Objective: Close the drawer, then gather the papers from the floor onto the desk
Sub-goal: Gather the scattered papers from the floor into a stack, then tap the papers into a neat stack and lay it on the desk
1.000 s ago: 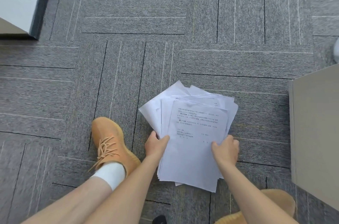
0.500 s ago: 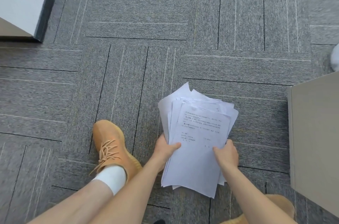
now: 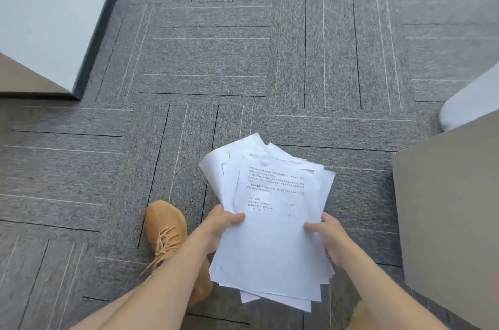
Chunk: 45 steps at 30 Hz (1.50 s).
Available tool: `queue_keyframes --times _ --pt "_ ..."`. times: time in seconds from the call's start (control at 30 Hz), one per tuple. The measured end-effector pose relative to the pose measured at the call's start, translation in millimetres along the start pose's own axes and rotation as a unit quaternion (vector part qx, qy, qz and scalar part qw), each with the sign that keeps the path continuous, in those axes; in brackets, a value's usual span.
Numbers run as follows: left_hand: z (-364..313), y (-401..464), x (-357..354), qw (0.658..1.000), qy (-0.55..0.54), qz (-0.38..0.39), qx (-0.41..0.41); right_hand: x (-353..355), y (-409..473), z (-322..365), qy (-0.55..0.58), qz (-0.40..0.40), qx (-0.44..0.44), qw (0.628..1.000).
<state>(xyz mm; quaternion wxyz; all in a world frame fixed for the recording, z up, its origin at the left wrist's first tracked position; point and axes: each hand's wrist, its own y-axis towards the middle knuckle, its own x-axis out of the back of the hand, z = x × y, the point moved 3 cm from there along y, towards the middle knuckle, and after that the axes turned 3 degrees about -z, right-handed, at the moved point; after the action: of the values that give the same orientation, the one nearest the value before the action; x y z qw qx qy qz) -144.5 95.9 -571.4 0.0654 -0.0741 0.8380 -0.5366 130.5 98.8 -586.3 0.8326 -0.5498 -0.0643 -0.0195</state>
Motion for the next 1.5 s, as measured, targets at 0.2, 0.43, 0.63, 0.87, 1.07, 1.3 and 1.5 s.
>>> queue_keyframes --times 0.2,0.43,0.63,0.87,1.07,1.3,1.5 --pt "-99.8 -105.8 -16.4 0.995 0.028 -0.010 -0.099 17.1 -105.1 97.3 0.007 -0.008 0.132 0.991" --pt "-207.8 -218.3 -40.3 0.962 0.075 0.032 -0.259 78.4 -326.3 200.9 0.081 -0.043 0.331 0.939" --pt "-252.8 -481.8 -124.3 0.887 0.095 0.121 -0.436 165.4 -548.6 214.0 0.106 -0.152 0.474 0.861" --pt "-225.3 -675.1 -225.7 0.800 0.147 0.185 -0.551 274.0 -767.0 115.8 0.164 -0.312 0.558 0.751" --pt "-141.9 -791.7 -325.9 0.737 0.166 0.321 -0.571 339.2 -883.0 -19.5 0.267 -0.397 0.560 0.677" --pt "-19.0 -848.7 -422.2 0.710 0.172 0.441 -0.521 388.4 -917.4 -160.2 0.319 -0.534 0.481 0.618" --pt "46.9 -822.1 -488.9 0.721 0.205 0.470 -0.467 425.6 -890.5 -220.6 0.349 -0.587 0.392 0.616"
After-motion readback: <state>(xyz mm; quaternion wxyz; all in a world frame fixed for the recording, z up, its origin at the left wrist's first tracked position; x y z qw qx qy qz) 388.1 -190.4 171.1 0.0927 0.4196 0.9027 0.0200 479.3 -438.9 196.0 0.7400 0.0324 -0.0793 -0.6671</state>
